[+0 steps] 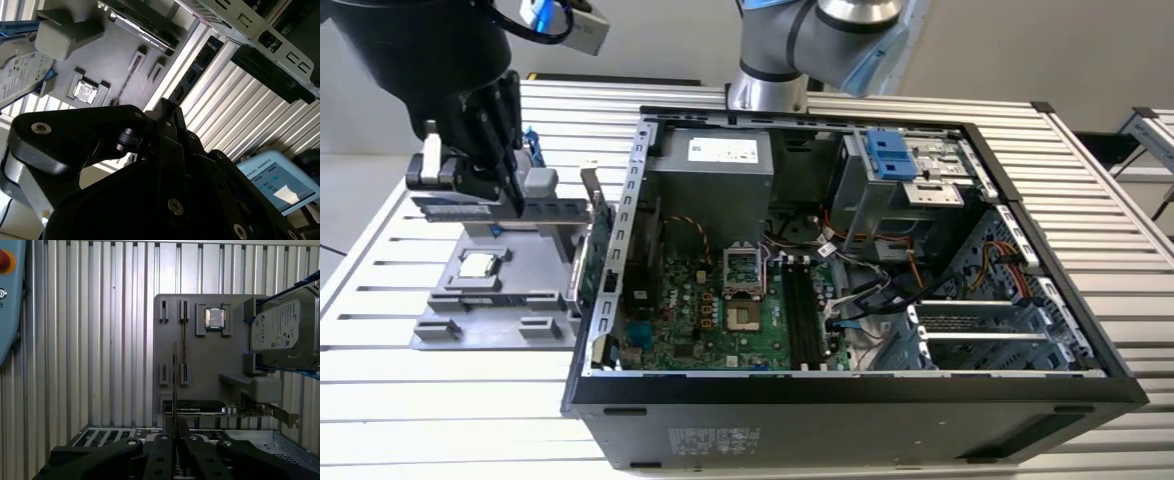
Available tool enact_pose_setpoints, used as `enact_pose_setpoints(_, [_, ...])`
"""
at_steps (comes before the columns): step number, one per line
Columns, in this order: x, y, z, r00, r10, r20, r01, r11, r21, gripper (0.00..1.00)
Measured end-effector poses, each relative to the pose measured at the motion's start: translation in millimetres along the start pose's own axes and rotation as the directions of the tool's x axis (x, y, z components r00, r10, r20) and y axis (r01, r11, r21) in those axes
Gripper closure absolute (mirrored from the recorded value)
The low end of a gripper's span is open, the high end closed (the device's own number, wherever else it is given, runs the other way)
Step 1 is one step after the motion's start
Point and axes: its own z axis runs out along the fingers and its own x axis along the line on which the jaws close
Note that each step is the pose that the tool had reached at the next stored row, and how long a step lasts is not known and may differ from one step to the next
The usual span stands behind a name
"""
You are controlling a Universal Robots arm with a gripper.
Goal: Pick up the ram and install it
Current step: 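Pick up the ram and move it above insertion slot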
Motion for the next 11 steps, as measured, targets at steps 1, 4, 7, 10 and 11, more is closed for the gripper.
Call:
enact_pose_setpoints(1, [0.0,-1.0,0.0,1.0000,0.000,0.0001,0.000,1.0000,0.0000,1.00])
enact_pose_setpoints(4, [0.0,-4.2,-0.1,1.0000,0.000,0.0000,0.000,1.0000,0.0000,1.00])
enact_pose_setpoints(7, [0.0,-7.3,-0.2,1.0000,0.001,0.0001,-0.001,1.0000,0.0000,1.00])
enact_pose_setpoints(10, [0.0,-10.8,-0.3,1.0000,0.001,0.0000,-0.001,1.0000,0.0000,1.00])
enact_pose_setpoints(11, [0.0,-11.9,-0.3,1.0000,0.001,0.0001,-0.001,1.0000,0.0000,1.00])
